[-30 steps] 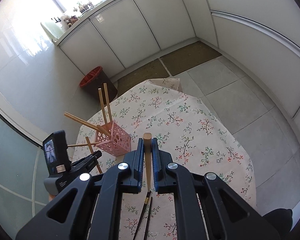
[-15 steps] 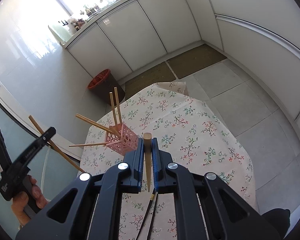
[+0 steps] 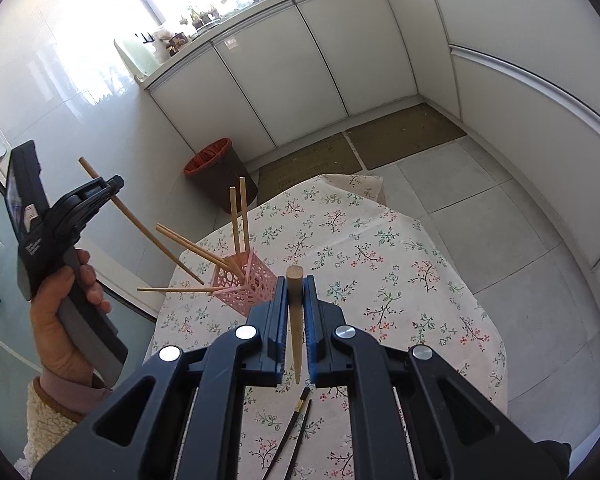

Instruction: Organize utensils

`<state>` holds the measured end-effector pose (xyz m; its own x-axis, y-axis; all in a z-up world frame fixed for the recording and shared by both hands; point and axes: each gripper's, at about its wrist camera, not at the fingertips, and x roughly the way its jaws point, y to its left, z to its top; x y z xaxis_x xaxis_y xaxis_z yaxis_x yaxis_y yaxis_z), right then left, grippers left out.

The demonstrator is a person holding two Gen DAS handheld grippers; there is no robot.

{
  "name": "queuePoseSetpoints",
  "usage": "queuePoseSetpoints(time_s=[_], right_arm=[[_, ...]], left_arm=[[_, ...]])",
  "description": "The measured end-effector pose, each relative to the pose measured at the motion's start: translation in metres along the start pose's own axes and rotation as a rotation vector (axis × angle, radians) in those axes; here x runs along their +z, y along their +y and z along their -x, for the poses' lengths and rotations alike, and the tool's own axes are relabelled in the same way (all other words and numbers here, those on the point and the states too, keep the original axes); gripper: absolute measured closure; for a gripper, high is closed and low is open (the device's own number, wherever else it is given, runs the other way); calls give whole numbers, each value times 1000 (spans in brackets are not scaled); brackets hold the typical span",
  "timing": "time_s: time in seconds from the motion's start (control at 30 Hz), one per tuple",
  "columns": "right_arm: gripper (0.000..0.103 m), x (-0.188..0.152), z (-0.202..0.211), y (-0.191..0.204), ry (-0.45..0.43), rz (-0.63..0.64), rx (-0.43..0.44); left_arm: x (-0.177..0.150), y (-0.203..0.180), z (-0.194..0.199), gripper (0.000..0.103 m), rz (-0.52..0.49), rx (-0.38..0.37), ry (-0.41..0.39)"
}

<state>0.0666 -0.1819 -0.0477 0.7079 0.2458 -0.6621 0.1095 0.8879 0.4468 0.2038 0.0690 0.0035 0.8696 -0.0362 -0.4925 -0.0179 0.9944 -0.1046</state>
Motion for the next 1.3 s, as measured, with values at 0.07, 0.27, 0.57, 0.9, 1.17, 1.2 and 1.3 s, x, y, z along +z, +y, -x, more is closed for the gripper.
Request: queuePoseSetpoints(time_s=[0.07,0.27,0.57,0.9,1.17,1.2,1.3], right_arm=[[95,0,-4,3,7,6,-1],[95,4,-5,12,3,24,7],[95,28,13,54,-55,77,99],[95,78,6,115,-203,117,125],[95,87,-47,135,-272,149,47],[95,86,-54,137,-275,157,37],[95,77,-80,140,-273,185,6]], left_arm=[[-5,3,-11,97,21,2,0],[-30,13,-32,82,42,-15,10],[-22,68,44,42,198,0,-93],[-59,111,104,41,236,81,-66],[-65,117,102,41,172,140,-70],[-65,120,100,41,182,139,-62],[-68,126,91,41,192,149,-38]])
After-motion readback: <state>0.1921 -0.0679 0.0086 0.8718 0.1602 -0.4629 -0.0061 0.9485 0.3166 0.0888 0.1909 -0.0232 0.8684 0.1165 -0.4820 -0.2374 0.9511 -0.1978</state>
